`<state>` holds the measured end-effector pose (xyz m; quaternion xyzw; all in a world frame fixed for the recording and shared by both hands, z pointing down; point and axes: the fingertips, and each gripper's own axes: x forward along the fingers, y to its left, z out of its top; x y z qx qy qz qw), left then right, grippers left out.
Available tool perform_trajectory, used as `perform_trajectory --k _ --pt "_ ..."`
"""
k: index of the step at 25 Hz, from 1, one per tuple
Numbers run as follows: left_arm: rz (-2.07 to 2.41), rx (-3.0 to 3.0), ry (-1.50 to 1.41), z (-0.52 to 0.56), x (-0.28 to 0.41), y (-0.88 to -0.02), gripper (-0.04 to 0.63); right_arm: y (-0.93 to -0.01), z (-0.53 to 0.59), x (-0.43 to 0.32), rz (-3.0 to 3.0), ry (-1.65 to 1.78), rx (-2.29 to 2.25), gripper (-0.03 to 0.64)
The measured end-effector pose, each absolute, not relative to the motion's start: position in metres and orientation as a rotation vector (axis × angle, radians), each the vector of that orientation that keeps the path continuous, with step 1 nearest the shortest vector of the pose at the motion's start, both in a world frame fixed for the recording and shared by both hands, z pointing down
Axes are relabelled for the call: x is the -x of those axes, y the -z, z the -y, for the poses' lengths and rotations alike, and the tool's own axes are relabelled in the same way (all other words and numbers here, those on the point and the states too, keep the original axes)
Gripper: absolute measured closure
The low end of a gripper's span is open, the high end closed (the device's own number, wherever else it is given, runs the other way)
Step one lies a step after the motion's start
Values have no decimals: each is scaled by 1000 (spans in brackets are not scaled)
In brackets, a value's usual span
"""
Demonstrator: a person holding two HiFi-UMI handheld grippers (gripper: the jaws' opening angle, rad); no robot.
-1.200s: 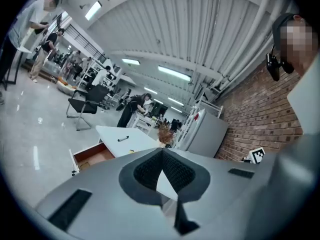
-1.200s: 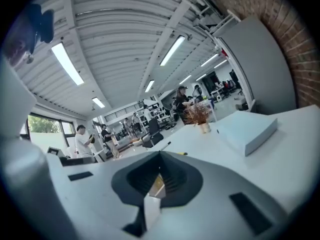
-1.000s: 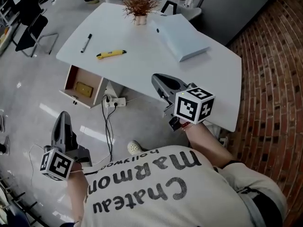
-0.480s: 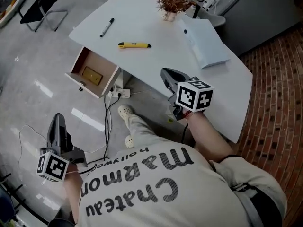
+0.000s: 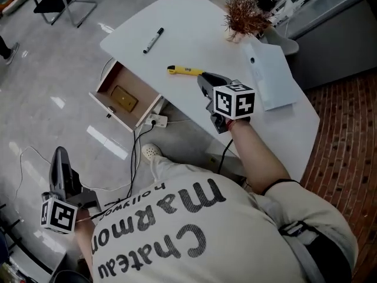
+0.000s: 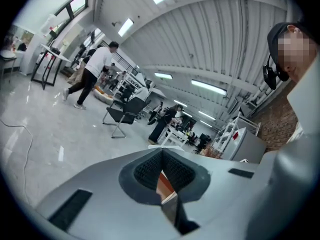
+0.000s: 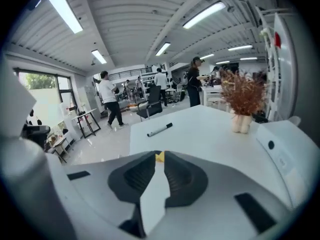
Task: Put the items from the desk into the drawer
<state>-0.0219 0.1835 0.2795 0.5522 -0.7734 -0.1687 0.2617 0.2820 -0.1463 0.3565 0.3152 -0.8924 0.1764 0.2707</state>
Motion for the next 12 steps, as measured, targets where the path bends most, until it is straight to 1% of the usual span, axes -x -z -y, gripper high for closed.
perform_trajectory --k 1,3,5,7,12 --pt "2103 -1475 461 -181 28 -281 595 -360 154 -274 2398 -440 -824 552" --pt "2104 -1441 488 -174 38 -287 594 -371 166 -260 2373 -364 -759 550" --pt "2075 -1431 527 -166 42 -294 594 -385 173 -246 2332 -315 -665 519" --pt "2061 -1421 535 -159 45 -300 595 -399 177 -234 2291 -278 -553 467" --pt "2096 -1354 525 -151 64 -303 595 -434 184 -220 2141 -110 -304 418"
